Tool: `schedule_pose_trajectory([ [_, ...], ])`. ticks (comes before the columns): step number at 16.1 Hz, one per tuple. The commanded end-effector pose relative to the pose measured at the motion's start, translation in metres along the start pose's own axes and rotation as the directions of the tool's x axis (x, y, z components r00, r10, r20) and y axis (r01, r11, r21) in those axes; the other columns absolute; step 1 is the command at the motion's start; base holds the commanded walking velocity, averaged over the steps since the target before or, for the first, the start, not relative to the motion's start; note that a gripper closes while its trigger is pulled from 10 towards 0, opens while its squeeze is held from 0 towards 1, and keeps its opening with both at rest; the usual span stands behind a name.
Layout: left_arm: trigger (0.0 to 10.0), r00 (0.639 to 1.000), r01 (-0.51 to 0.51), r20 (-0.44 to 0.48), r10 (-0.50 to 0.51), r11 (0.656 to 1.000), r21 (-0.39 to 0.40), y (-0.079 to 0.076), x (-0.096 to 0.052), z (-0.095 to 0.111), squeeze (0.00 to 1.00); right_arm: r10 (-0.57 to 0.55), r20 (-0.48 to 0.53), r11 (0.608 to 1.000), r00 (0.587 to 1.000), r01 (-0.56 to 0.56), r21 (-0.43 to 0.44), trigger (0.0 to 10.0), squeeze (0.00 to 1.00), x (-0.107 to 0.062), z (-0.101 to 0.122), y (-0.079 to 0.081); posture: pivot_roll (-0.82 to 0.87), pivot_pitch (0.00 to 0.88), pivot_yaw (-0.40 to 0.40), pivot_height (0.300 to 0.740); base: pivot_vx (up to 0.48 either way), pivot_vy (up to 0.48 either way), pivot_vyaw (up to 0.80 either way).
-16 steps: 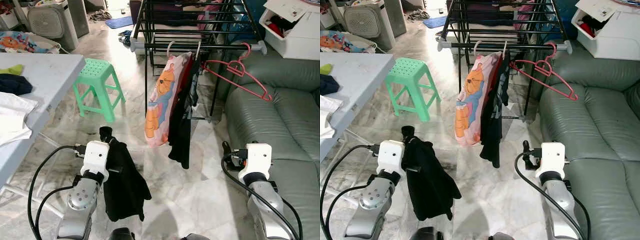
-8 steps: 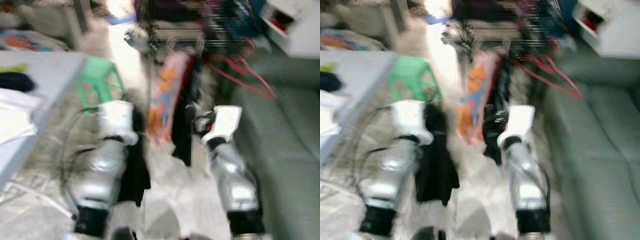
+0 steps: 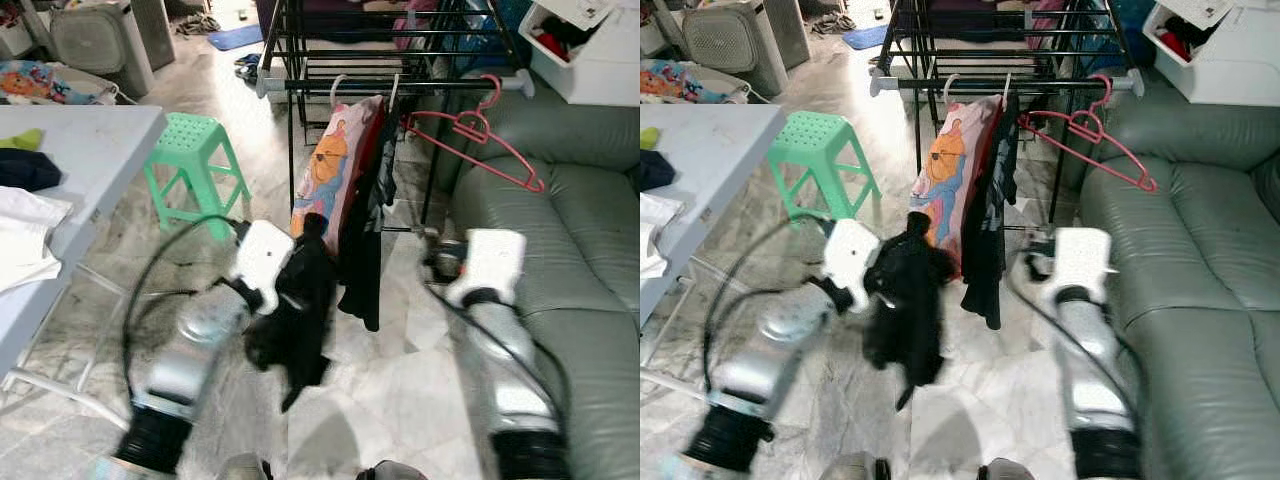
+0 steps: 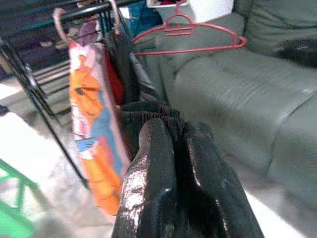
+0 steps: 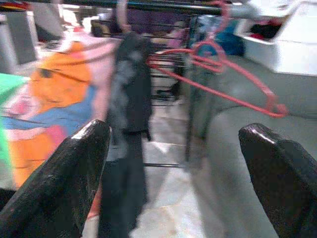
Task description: Hang hanger
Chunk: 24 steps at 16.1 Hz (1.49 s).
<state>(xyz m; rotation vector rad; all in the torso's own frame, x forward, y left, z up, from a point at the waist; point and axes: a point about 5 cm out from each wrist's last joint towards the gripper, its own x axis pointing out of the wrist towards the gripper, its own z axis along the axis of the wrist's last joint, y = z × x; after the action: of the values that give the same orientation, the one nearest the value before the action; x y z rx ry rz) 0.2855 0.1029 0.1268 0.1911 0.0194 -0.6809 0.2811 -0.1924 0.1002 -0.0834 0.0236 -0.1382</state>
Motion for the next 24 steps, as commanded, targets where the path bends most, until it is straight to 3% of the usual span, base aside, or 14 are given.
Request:
schedule_pose_trajectory([
  [1, 10.0, 1.0, -0.012, 0.015, 0.012, 1.0, -0.008, 0.009, 0.001, 0.005, 0.0, -0.022, 0.002, 1.0, 1.0, 0.022, 0.017, 10.0, 0.0, -0.003, 0.001, -0.005, -0.05, 0.015, 0.035, 0.74, 0.0, 0.0, 0.0],
  [8, 10.0, 0.993, 0.108, 0.042, -0.109, 0.994, 0.021, 0.005, 0.004, 0.013, 0.0, -0.006, -0.001, 1.0, 1.0, 0.006, 0.026, 10.0, 0.0, -0.006, 0.0, 0.004, -0.06, 0.019, 0.042, 0.74, 0.0, 0.281, -0.69],
  [13, 10.0, 0.985, 0.159, 0.066, -0.161, 0.987, 0.035, -0.002, 0.006, 0.018, 0.0, -0.013, 0.012, 1.0, 1.0, 0.013, 0.023, 10.0, 0.0, -0.004, 0.003, 0.003, -0.06, 0.026, 0.046, 0.74, 0.317, 0.334, -0.75],
  [17, 10.0, 0.974, 0.205, 0.088, -0.21, 0.977, 0.063, -0.012, 0.006, 0.022, 0.0, -0.02, 0.032, 1.0, 0.999, 0.019, 0.009, 10.0, 0.0, -0.002, 0.006, 0.003, -0.06, 0.03, 0.047, 0.74, 0.434, 0.072, 0.0],
  [24, 10.0, 0.97, 0.214, 0.113, -0.216, 0.976, 0.034, -0.022, 0.007, 0.024, 0.0, 0.004, 0.066, 0.999, 0.998, -0.001, -0.052, 10.0, 0.0, 0.001, 0.011, 0.004, -0.06, 0.037, 0.042, 0.74, 0.454, 0.0, 0.0],
])
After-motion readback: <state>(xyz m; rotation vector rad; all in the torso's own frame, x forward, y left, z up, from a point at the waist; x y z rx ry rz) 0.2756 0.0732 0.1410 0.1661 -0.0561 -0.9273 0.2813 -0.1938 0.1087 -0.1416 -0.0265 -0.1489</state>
